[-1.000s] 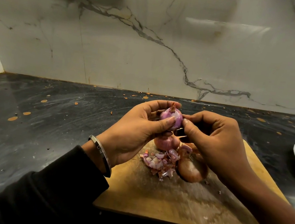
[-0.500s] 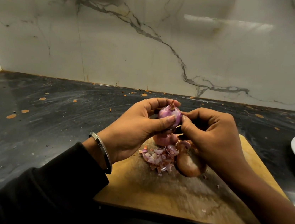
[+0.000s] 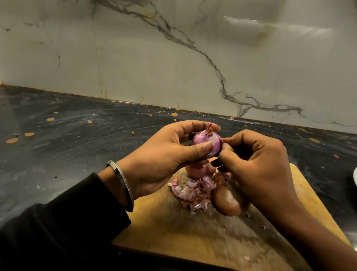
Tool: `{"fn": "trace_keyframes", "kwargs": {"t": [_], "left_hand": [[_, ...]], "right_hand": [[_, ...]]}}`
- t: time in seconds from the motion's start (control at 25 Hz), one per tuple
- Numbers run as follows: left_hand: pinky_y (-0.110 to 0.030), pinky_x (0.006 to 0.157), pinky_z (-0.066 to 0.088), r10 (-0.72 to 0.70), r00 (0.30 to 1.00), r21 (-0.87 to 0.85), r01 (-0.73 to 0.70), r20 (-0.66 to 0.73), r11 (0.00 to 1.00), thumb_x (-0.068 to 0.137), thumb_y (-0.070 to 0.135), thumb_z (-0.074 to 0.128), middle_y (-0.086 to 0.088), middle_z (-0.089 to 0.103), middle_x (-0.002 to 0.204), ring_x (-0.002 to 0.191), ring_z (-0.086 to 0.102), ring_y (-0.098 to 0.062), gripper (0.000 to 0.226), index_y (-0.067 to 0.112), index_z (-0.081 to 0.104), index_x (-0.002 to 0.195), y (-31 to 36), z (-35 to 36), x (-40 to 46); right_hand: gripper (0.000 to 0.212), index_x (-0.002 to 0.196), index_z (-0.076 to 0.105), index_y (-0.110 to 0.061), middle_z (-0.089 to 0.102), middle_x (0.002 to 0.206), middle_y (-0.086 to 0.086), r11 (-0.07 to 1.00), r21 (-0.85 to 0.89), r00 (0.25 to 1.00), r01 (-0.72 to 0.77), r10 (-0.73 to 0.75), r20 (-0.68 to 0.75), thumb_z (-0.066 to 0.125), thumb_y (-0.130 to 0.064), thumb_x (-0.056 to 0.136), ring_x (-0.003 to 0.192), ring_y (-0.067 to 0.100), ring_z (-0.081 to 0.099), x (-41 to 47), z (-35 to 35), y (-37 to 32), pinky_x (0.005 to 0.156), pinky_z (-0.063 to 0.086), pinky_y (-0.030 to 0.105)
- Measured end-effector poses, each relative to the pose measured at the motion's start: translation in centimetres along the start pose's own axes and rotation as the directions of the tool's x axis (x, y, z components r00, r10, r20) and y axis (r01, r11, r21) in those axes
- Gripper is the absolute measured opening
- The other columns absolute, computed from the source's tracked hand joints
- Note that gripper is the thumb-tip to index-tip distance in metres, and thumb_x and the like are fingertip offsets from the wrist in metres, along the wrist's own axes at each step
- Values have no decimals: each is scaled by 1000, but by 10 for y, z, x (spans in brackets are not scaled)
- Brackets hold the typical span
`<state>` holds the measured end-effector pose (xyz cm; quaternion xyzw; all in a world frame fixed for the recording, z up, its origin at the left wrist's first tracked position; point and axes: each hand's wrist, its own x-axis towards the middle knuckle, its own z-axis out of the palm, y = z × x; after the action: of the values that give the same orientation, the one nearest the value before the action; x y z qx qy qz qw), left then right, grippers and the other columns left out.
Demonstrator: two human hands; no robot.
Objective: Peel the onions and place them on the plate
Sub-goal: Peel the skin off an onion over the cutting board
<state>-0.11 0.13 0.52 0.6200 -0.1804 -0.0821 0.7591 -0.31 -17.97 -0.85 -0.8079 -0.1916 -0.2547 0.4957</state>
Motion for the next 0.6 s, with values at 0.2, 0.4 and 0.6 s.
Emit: {"fn": "trace_keyframes", "kwargs": {"t": [0.2,0.4,0.6], "left_hand": [[-25,78,57,12,1000,-14,-12,6,1000,89,3,58,-24,63,125,94,64,-20,39,6,59,127,2,-4,1],[-28,85,56,14,999,-32,-12,50,999,97,3,49,-26,59,128,105,59,-25,34,8,57,130,8,-7,0],[-30,85,57,33,999,120,-31,-13,992,77,17,70,-9,68,104,94,65,-17,44,12,63,120,5,-3,0]], "right_hand": [[7,85,70,-11,72,70,3,999,-41,1000,22,-22,-5,65,-10,89,65,15,72,-2,-1,-2,61,58,48],[7,90,70,-10,73,74,4,1000,9,1000,-12,12,10,63,-9,91,67,14,73,1,-3,-3,65,59,49],[7,85,68,-14,70,72,4,999,-29,999,36,-35,34,62,-14,88,68,27,69,-1,0,-2,62,56,50]]}}
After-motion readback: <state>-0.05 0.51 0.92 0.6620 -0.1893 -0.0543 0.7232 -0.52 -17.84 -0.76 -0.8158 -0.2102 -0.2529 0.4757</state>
